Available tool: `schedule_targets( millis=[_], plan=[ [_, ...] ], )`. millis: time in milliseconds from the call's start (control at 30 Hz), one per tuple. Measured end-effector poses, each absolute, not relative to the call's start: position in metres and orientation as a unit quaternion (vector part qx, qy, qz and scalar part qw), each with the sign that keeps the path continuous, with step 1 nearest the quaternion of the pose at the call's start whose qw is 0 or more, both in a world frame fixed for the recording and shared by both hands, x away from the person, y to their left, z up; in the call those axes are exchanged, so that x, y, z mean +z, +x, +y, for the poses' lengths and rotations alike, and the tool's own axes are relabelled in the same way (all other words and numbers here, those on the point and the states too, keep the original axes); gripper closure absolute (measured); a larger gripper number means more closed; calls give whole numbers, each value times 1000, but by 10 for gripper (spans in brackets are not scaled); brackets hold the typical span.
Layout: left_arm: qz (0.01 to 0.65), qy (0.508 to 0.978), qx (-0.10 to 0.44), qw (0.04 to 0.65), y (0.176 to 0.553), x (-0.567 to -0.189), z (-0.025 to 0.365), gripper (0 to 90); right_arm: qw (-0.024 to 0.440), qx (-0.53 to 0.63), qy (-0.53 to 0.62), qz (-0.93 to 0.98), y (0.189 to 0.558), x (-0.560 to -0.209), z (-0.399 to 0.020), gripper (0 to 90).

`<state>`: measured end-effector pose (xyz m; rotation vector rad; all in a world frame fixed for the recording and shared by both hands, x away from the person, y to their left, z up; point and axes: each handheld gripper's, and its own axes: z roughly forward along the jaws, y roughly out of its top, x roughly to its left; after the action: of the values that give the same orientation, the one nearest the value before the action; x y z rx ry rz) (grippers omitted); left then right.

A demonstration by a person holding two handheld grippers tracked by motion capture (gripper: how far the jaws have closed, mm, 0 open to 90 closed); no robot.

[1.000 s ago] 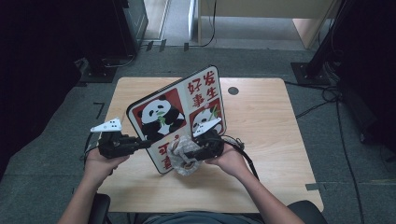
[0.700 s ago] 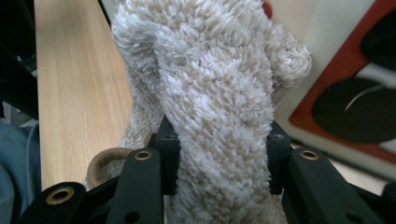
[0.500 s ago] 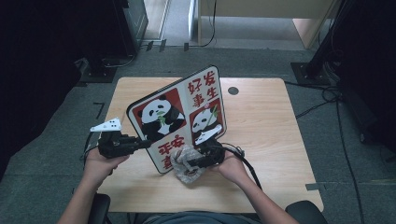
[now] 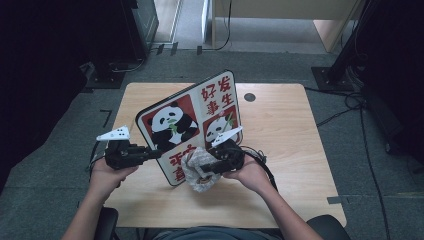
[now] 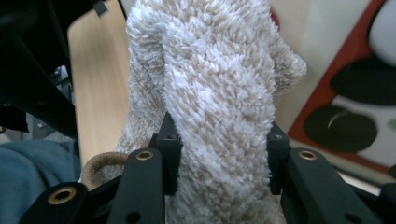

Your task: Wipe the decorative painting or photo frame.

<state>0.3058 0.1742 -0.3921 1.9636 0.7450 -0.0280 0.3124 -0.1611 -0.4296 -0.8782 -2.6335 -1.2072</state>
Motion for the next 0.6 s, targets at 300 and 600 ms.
schedule_targets(
  millis=[300,600],
  plan=[
    [308,810,-14,498,306,-392,174,760,36,-412,-270,-869,320,-371,-150,625],
    [307,812,-16,497,306,-392,175,771,9,-426,-247,-870,331,-314,-132,625]
  ],
)
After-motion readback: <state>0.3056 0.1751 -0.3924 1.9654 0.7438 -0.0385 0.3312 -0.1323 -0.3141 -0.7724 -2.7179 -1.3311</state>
